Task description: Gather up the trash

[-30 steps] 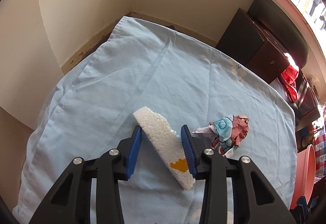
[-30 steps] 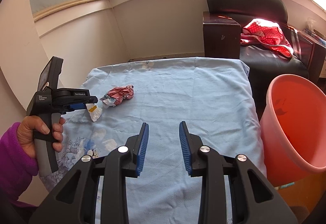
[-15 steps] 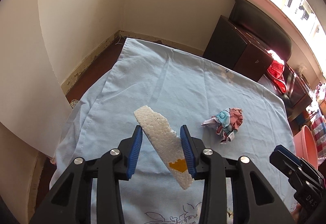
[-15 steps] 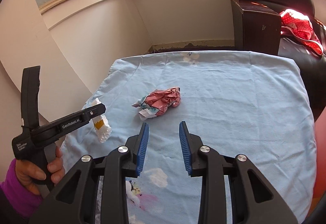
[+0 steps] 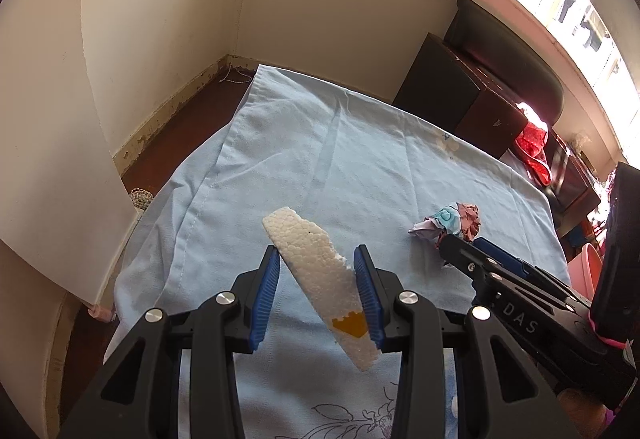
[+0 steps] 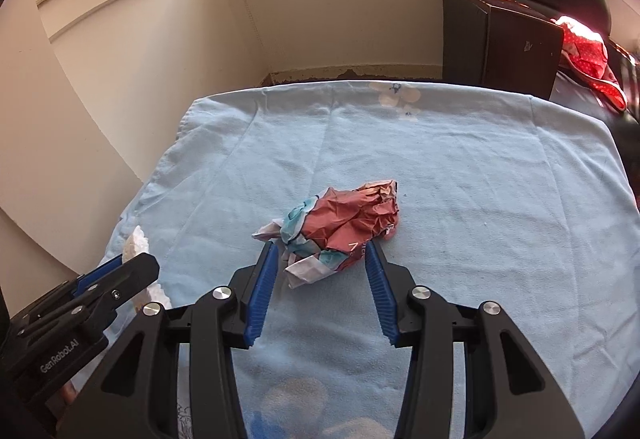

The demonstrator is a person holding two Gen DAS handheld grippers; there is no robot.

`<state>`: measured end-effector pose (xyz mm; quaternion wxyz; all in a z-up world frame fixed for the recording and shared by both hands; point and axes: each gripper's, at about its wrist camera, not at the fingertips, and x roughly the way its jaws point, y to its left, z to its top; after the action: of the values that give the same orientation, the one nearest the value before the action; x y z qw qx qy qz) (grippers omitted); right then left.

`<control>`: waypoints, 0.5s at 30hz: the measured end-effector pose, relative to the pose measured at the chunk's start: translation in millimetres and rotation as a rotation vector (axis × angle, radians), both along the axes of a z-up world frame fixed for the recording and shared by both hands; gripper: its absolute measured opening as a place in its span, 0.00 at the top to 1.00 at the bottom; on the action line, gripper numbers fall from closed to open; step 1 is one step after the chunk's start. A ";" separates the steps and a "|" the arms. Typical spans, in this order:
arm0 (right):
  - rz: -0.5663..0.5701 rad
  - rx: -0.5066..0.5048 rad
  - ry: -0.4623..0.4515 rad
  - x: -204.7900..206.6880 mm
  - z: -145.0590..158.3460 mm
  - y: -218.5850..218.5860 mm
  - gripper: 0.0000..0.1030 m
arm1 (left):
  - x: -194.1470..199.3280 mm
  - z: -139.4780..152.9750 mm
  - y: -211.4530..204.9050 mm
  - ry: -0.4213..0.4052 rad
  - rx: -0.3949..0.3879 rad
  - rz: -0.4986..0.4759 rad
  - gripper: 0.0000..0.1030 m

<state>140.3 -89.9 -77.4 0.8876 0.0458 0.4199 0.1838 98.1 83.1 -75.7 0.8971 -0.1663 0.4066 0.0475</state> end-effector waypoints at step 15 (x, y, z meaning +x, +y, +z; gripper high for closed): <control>0.054 0.018 -0.033 -21.5 6.8 -24.9 0.76 | -6.4 7.2 -7.5 -0.027 -0.016 -0.045 0.63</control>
<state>118.8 -114.8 -70.6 0.8886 0.0395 0.4048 0.2120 91.6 75.6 -68.5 0.9021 -0.1649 0.3982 0.0219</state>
